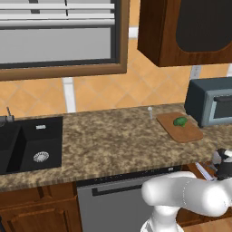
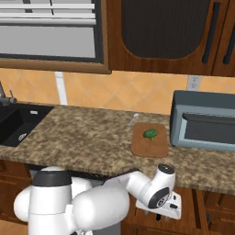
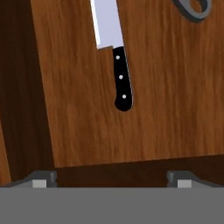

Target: Place the appropriate cutting tool for cutting the broccoli skin on the cutting board.

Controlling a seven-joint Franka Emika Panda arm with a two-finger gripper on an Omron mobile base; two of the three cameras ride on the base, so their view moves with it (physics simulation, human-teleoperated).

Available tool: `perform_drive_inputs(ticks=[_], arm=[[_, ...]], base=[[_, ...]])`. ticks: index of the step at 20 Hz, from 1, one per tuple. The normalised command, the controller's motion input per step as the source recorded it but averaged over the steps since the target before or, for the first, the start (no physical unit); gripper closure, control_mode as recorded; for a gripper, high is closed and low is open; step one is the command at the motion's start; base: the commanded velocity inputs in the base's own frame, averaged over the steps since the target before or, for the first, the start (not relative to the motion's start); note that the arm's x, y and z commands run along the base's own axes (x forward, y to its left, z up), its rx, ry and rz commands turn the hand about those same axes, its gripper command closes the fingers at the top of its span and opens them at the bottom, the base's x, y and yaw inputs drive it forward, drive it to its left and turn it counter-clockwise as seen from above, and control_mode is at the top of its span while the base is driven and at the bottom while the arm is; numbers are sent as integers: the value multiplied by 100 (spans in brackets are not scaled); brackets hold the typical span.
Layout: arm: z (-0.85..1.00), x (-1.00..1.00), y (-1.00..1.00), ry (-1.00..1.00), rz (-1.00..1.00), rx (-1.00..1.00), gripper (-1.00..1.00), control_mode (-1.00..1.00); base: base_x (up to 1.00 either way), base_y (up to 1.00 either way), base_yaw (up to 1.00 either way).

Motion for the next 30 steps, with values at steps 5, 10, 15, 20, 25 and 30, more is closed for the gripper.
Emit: perform_drive_inputs(ticks=[5,10,15,20,25,30], arm=[[-20,-23,0,11,0,0,-100,-100],[-4,-49,1,13,0,0,-100,-100],[0,-80,10,8,0,0,-100,-100],[0,-100,18,6,0,0,-100,-100],[4,-1,1,-3,3,-8,-100,-100],[0,67,-27,-11,11,-8,-100,-100]], base=[[0,0,0],[0,0,0],[0,0,0],[0,0,0],[0,0,0],[0,0,0]])
